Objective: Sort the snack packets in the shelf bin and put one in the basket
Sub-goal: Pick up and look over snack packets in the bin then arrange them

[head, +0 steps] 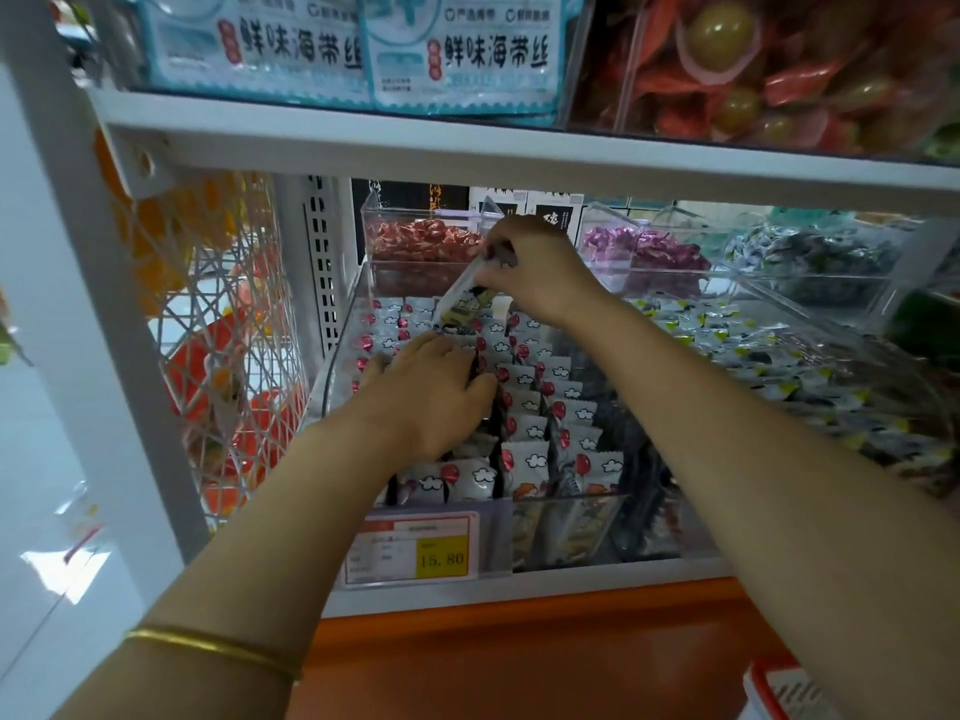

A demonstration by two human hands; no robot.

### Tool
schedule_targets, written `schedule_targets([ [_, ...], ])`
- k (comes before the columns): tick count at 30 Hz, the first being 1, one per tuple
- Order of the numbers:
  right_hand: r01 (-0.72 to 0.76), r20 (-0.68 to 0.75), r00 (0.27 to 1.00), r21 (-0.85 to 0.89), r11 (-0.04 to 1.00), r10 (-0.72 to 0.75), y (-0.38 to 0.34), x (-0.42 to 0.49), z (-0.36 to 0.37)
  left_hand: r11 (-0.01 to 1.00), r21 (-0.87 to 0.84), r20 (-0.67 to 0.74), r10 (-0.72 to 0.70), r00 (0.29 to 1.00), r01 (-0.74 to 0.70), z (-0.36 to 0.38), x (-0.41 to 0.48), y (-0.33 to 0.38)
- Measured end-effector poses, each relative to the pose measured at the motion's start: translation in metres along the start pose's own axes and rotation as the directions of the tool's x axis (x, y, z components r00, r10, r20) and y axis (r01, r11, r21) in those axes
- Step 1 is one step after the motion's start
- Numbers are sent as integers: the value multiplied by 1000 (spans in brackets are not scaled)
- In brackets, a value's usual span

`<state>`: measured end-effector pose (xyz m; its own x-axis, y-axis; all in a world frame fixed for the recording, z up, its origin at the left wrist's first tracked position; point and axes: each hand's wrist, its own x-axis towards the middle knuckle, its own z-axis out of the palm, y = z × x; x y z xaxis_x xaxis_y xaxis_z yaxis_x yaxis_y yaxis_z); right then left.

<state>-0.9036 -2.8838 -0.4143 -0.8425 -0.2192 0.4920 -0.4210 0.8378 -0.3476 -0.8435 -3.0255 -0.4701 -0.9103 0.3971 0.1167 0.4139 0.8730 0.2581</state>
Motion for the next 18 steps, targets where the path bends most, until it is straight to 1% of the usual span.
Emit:
schedule_targets([
  [2, -19, -3, 1000, 32, 999, 19, 5, -8, 0, 1000, 6, -11, -22, 1000, 22, -2, 4, -3],
  [4, -40, -69, 997, 63, 997, 44, 10, -14, 3, 998, 41, -11, -44, 999, 44, -4, 13, -6],
  [6, -66, -219, 971, 126, 990, 92, 11, -18, 6, 996, 58, 1, -64, 998, 64, -6, 25, -8],
  [8, -61, -375, 919, 178, 982, 125, 10, -18, 6, 992, 95, 29, -89, 996, 86, -9, 38, -11],
  [9, -58, -415, 900, 190, 980, 133, 10, -18, 6, 987, 130, 45, -99, 994, 92, -9, 44, -12],
  [11, -65, -432, 887, 233, 970, 163, 10, -19, 6, 978, 190, 62, -100, 993, 86, -6, 55, -17],
  [13, -96, -413, 887, 274, 957, 207, 13, -18, 7, 971, 230, 71, -89, 994, 71, -1, 65, -20],
  [16, -126, -393, 893, 253, 959, 221, 14, -18, 7, 955, 287, 68, -93, 993, 70, 6, 76, -22],
  [18, -125, -362, 904, 279, 952, 225, 14, -18, 6, 946, 313, 73, -107, 992, 79, 9, 80, -22],
])
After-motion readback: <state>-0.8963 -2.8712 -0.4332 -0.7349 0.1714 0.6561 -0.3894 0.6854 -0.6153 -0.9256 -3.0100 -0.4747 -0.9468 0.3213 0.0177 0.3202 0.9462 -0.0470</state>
